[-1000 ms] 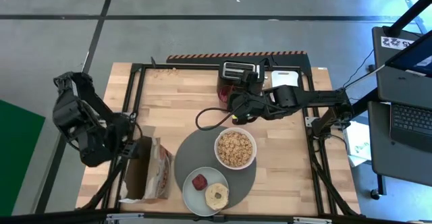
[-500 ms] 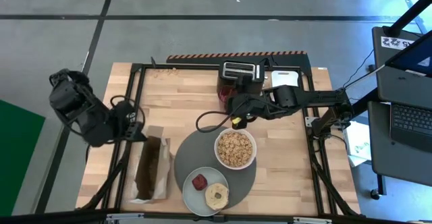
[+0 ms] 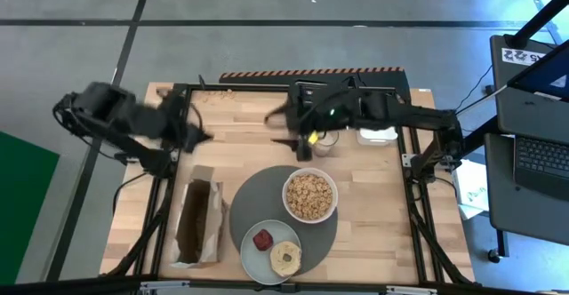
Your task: Arrange a breakfast setting
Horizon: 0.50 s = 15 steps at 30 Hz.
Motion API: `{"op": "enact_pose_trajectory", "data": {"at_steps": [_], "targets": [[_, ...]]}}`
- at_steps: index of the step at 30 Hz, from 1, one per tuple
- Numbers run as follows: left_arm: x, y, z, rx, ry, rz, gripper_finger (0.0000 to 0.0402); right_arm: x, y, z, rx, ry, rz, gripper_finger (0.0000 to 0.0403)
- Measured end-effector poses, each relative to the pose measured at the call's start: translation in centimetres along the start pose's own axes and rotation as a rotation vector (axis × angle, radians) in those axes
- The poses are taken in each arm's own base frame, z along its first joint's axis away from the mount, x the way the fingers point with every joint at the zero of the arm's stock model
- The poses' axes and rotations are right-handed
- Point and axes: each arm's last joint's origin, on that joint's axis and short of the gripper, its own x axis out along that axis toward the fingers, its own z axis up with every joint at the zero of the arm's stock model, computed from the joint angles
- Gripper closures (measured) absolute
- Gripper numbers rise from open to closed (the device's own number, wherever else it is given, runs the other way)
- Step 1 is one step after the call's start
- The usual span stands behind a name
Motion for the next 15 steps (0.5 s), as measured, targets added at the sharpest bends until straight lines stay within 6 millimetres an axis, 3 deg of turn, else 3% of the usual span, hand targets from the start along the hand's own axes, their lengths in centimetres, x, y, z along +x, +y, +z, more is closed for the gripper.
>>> {"op": "enact_pose_trajectory", "data": {"at_steps": [4,9,12,15], "targets": [[-0.4,0.9,3.4,0.167,-0.161,-0.043,0.0182,-0.3,-2.1,1.5,0.016,-0.221,-0.027,0.0082],[-0.9,2.8,7.0,0.359,-0.228,-0.134,0.0189,-1.0,-4.5,0.6,0.115,-0.187,-0.076,0.0082],[0.5,4.2,8.1,0.388,-0.173,-0.182,0.019,-1.0,-5.2,-0.7,0.142,-0.08,-0.09,0.0082],[3.5,5.9,8.5,0.424,-0.097,-0.171,0.019,-1.1,-5.4,-2.1,0.164,0.066,-0.118,0.0082]]}}
